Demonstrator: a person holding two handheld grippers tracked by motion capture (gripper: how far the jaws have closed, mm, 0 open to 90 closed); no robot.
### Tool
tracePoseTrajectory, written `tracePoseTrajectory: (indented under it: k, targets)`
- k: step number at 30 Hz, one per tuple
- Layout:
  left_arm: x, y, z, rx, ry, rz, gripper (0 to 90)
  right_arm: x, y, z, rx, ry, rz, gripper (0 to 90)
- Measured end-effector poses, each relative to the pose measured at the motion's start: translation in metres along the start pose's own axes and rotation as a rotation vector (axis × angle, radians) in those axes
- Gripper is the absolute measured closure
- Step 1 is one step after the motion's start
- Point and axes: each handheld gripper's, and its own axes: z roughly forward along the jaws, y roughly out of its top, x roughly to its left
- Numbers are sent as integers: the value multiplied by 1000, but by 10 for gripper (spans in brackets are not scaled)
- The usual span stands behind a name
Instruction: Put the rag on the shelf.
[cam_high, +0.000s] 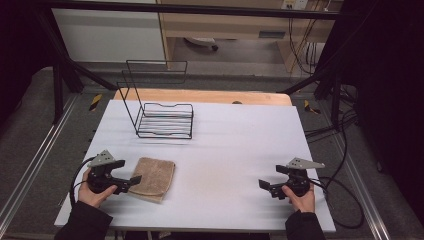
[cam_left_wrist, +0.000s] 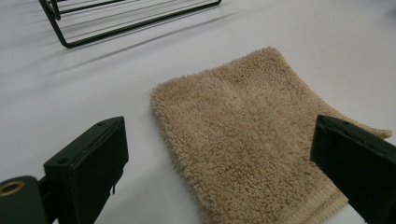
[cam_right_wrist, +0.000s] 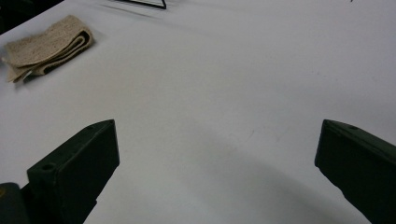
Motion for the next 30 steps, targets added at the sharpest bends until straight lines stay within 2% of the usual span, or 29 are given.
tracePoseTrajectory:
  k: [6, 15, 24, 30]
  targets:
    - [-1, 1, 1, 1, 7, -11, 40, 0, 0, 0, 4, -1, 2, 4]
    - [-4, 6, 1, 10, 12, -4, 41, 2, 0, 2, 11, -2, 5, 5]
    - [-15, 13, 6, 28, 7, 1, 46, 2, 0, 2, 16, -8, 3, 5]
    - [-27, 21, 13, 38, -3, 31, 58, 1, -1, 3, 18, -14, -3, 4]
